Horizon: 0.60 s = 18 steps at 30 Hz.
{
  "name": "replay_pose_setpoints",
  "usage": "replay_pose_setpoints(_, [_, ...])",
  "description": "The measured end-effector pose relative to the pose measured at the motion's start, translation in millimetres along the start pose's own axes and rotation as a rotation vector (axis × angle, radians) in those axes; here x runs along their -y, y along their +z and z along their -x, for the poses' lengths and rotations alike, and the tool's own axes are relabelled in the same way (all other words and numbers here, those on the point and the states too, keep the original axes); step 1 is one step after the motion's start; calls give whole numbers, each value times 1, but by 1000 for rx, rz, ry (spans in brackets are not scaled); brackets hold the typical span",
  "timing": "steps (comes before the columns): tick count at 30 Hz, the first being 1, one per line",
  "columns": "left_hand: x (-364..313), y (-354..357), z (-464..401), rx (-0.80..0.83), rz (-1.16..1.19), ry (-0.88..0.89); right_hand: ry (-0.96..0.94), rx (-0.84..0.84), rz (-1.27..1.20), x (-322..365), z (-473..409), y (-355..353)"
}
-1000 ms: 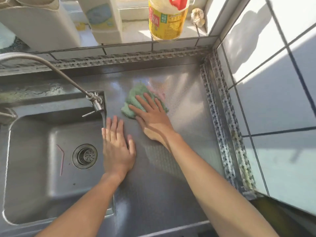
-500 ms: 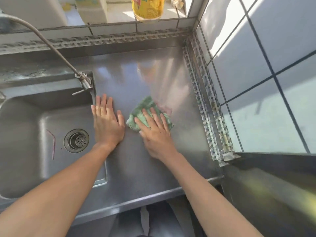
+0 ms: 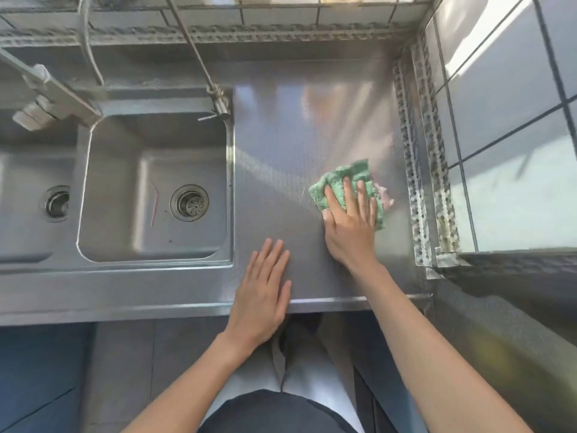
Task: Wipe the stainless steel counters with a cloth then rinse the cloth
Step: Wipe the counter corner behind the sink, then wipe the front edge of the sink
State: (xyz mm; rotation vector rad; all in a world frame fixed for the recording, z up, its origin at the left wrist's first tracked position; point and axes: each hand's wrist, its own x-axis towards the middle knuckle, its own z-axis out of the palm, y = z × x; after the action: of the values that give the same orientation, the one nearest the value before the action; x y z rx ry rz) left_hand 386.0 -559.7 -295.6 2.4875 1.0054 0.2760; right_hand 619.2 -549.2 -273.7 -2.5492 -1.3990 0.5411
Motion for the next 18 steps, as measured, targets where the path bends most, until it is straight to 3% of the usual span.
replay_pose_setpoints(4, [3,9,2,-5,-111,18,-328,71,50,17,28,13])
replay_pose_setpoints(9, [0,7,3,-16,-117,23,-584,167,158,-59,94,-4])
replay_pose_setpoints(13, [-6,-1,2,9,-112,-9,-332,164,157,-84,85,-20])
replay_pose_setpoints(16, [-12,-10,1,34,-70,-65,-104,106,100,-45,56,-9])
replay_pose_setpoints(18, [-14,-20,7,10,-24,-125,-113,97,84,-6,40,3])
